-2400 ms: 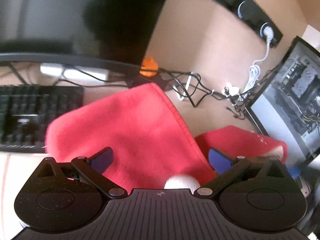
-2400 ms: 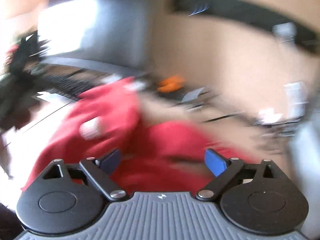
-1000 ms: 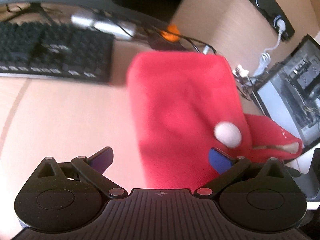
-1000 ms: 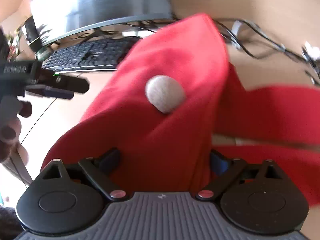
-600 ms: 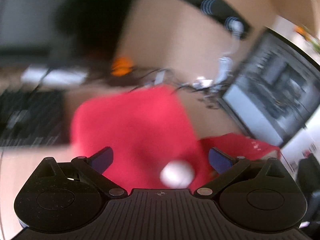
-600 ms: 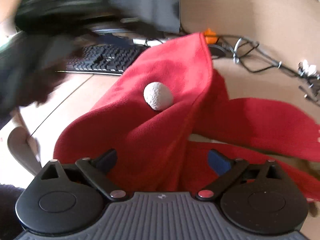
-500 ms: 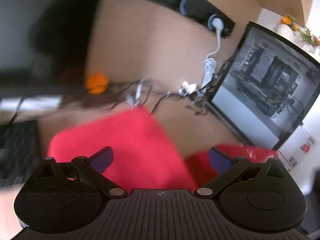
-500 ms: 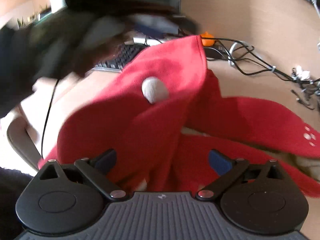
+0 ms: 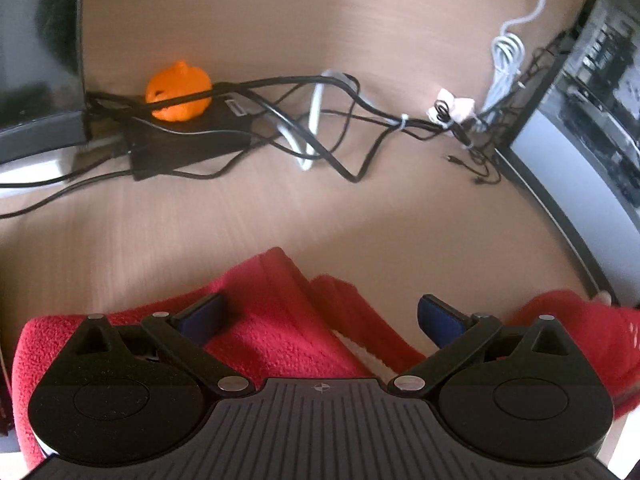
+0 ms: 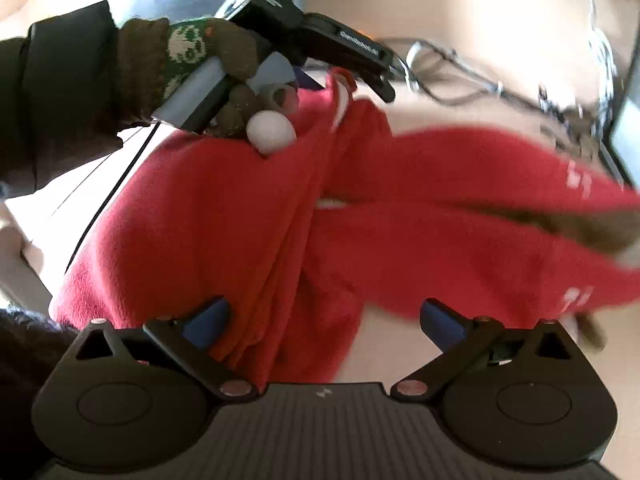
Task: Fold clothes
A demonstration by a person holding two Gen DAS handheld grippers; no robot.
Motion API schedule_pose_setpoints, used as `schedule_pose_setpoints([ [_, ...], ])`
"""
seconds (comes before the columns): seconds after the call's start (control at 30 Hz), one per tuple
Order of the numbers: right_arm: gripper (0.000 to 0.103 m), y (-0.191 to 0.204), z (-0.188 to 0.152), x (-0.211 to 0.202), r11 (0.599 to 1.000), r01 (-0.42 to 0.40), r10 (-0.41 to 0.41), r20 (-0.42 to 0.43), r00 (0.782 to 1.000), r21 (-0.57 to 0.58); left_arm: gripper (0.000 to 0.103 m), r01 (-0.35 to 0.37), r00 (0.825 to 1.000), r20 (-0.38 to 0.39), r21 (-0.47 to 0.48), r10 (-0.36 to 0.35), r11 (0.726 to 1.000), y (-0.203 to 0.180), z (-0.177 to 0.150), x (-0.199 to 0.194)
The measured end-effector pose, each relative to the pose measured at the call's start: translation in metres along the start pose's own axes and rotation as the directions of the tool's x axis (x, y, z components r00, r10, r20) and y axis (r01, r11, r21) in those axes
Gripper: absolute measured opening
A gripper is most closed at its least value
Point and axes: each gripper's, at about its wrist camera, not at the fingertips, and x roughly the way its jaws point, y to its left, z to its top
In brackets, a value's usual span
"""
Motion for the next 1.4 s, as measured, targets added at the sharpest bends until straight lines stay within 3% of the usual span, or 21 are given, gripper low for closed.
schedule_pose_setpoints([
  [0.13, 0.103, -0.03, 0.014, -0.039, 0.995, 0.093, -0.089, 0.117, 0.989, -0.027, 0.103, -0.014, 0.998, 0.066, 0.024, 0.012, 1.0, -0.011, -0.001, -0.035],
  [0.23, 0.103, -0.065, 0.021, -0.045, 0.975, 0.22, -0.223, 0.166, 0.961, 0.033, 0.103, 0.011, 0.993, 0.116, 0.044, -0.016, 0.999, -0.023, -0.009, -0.074],
  [0.33, 0.103, -0.096, 0.025, -0.031, 0.946, 0.307, -0.32, 0.147, 0.936, 0.107, 0.103, 0.042, 0.992, 0.12, 0.03, -0.045, 0.999, -0.029, -0.031, -0.103],
  [0.47, 0.103, -0.104, 0.019, -0.003, 0.918, 0.396, -0.393, 0.118, 0.912, -0.003, 0.103, 0.039, 0.996, 0.075, 0.011, -0.04, 0.999, -0.033, -0.067, -0.118],
  [0.63, 0.103, -0.118, 0.017, 0.033, 0.955, 0.295, -0.296, 0.035, 0.954, 0.029, 0.103, -0.071, 0.997, -0.025, 0.006, 0.071, 0.997, -0.04, -0.107, -0.103],
  [0.77, 0.103, -0.123, 0.011, 0.043, 0.978, 0.2, -0.201, 0.001, 0.98, 0.056, 0.103, -0.157, 0.987, -0.024, 0.052, 0.159, 0.986, -0.053, -0.11, -0.093],
  [1.0, 0.103, -0.113, -0.001, 0.045, 0.996, 0.076, -0.076, -0.016, 0.997, 0.039, 0.103, -0.146, 0.987, -0.058, 0.05, 0.148, 0.988, -0.035, -0.101, -0.089],
  [1.17, 0.103, -0.103, 0.0, 0.039, 0.996, 0.082, -0.082, -0.002, 0.997, 0.019, 0.103, -0.163, 0.983, -0.071, 0.086, 0.17, 0.983, -0.028, -0.098, -0.088],
  [1.3, 0.103, -0.116, -0.001, 0.015, 0.981, 0.154, -0.16, 0.039, 0.986, 0.121, 0.103, -0.14, 0.988, -0.055, 0.093, 0.145, 0.986, -0.024, -0.1, -0.091],
  [1.4, 0.103, -0.125, -0.001, -0.007, 0.944, 0.219, -0.241, 0.063, 0.969, 0.245, 0.103, -0.134, 0.99, -0.036, 0.11, 0.138, 0.985, -0.025, -0.104, -0.092],
])
